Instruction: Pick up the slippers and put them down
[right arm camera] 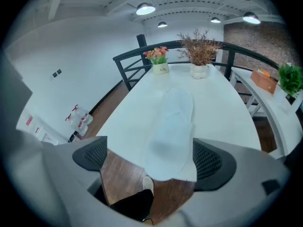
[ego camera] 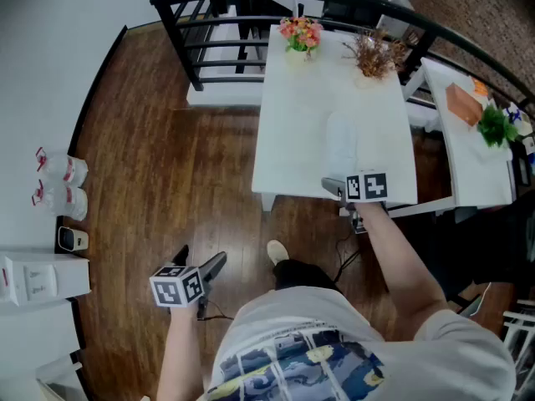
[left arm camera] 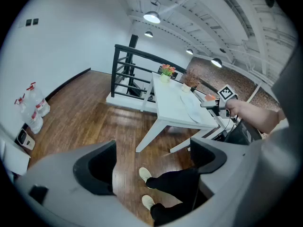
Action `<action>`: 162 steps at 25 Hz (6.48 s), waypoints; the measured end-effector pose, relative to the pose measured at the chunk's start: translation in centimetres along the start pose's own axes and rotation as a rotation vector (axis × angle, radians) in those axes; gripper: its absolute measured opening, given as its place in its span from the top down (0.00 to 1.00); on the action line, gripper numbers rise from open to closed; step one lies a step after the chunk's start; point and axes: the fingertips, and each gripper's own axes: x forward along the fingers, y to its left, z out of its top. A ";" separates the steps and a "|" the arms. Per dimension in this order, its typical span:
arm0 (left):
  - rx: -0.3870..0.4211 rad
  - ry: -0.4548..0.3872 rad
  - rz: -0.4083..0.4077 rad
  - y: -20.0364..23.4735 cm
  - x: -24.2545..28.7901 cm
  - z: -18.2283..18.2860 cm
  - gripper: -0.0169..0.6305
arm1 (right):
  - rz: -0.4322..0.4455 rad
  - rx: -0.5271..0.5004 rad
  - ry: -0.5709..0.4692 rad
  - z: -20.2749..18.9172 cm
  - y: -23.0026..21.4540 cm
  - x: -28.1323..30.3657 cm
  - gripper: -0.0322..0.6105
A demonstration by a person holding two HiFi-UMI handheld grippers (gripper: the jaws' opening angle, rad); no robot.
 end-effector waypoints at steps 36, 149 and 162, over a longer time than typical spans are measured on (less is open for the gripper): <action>-0.021 -0.069 -0.008 -2.0 2.1 4.5 0.23 | -0.059 -0.180 0.111 6.0 -2.5 7.5 0.18; -0.110 -0.022 0.118 21.4 -6.1 -24.4 0.22 | 0.242 -0.562 0.201 -23.2 39.1 12.5 0.13; 0.151 -0.054 -0.022 5.0 -14.1 -17.3 0.22 | 0.135 -0.381 -0.024 -22.2 26.4 -14.3 0.13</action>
